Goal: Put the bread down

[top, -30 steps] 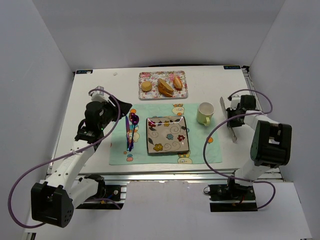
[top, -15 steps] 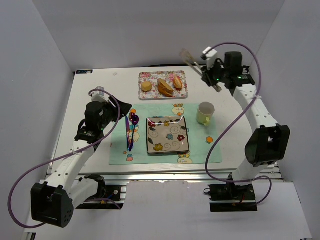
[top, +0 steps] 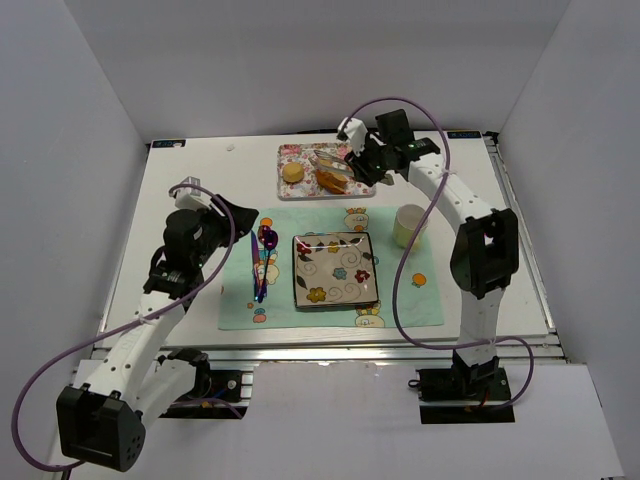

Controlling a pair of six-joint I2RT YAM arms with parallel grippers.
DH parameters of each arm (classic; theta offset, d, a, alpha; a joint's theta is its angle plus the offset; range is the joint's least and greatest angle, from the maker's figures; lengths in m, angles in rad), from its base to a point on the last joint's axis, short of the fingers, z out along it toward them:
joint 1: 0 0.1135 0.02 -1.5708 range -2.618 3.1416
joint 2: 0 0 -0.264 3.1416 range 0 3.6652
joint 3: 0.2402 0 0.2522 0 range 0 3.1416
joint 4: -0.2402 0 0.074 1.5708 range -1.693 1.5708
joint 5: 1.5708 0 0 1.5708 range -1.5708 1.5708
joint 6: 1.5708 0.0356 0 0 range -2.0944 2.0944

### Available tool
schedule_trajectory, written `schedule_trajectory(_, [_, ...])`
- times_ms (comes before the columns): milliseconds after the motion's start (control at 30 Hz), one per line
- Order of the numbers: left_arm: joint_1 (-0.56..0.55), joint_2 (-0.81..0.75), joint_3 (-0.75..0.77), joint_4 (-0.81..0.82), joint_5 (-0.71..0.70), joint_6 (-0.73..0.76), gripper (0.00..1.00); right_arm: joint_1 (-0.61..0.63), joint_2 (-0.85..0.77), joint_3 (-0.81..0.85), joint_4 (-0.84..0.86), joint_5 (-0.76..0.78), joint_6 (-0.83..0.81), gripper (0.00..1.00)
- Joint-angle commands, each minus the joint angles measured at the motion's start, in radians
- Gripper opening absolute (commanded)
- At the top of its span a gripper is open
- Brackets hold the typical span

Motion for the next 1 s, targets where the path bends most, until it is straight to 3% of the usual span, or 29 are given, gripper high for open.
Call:
schedule_trajectory(0, [-0.001, -0.028, -0.013, -0.015, -0.024, -0.002, 0.61, 0.014, -0.001, 0.062, -0.006, 0.059, -0.006, 0.43])
schedule_trajectory(500, [0.001, -0.011, 0.013, -0.032, -0.021, 0.009, 0.61, 0.027, 0.052, 0.008, 0.000, 0.119, 0.046, 0.40])
schedule_trajectory(700, [0.001, -0.016, 0.021, -0.046, -0.026, 0.015, 0.61, 0.027, 0.062, 0.014, -0.005, 0.128, 0.067, 0.31])
schedule_trajectory(900, [0.001, -0.021, 0.022, -0.043, -0.029, 0.013, 0.61, 0.023, 0.022, 0.017, -0.015, 0.090, 0.083, 0.09])
schedule_trajectory(967, [0.001, -0.022, 0.025, -0.045, -0.029, 0.013, 0.61, 0.020, -0.025, 0.013, -0.008, 0.061, 0.096, 0.07])
